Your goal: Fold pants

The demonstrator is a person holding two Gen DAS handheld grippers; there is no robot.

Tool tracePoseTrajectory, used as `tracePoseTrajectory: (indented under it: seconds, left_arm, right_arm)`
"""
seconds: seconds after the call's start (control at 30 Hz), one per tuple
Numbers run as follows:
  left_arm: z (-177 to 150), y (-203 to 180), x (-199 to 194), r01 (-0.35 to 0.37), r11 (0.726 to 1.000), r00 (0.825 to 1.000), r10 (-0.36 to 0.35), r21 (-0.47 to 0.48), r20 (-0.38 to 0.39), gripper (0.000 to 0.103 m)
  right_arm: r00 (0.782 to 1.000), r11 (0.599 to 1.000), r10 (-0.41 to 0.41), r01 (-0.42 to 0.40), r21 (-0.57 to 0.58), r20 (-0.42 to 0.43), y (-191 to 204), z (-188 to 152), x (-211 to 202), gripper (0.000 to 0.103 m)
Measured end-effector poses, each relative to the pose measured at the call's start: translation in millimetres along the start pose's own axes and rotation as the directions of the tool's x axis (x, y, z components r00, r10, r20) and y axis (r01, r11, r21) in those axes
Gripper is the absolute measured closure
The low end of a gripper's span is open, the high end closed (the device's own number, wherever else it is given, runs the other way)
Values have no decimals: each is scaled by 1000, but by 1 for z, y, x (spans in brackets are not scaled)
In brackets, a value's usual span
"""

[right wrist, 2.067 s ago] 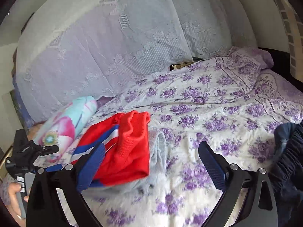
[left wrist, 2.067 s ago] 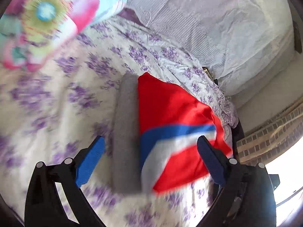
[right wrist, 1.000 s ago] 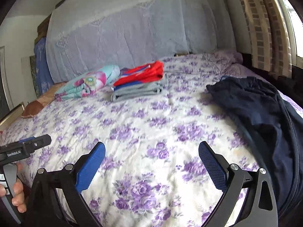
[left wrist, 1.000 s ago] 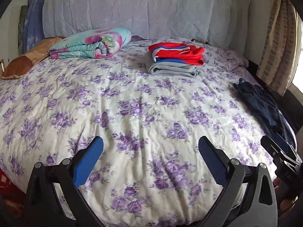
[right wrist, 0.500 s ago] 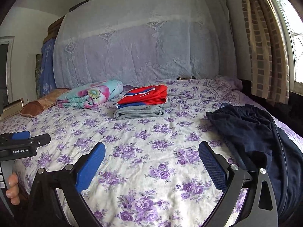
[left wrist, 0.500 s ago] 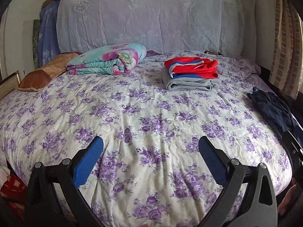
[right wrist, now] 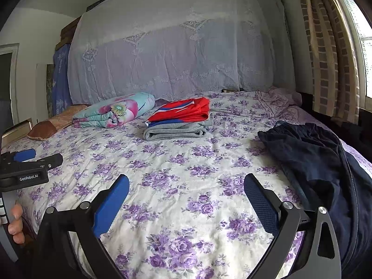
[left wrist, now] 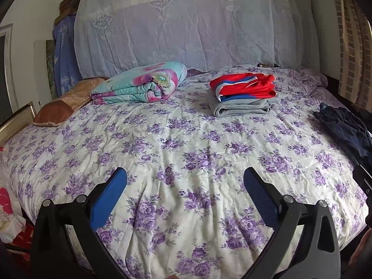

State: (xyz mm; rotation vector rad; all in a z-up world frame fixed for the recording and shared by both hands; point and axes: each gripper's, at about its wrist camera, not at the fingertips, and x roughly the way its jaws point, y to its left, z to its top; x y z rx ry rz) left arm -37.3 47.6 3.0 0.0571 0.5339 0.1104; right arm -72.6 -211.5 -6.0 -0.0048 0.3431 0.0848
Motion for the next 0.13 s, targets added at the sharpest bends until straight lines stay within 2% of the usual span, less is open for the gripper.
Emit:
tracePoseTrajectory:
  seconds: [0.13]
  left_arm:
    - [-1, -4, 2, -1, 1000, 1000, 1, 19, -9, 5]
  right_arm:
    - [1000, 1000, 5, -5, -3, -10, 0, 0, 1, 4]
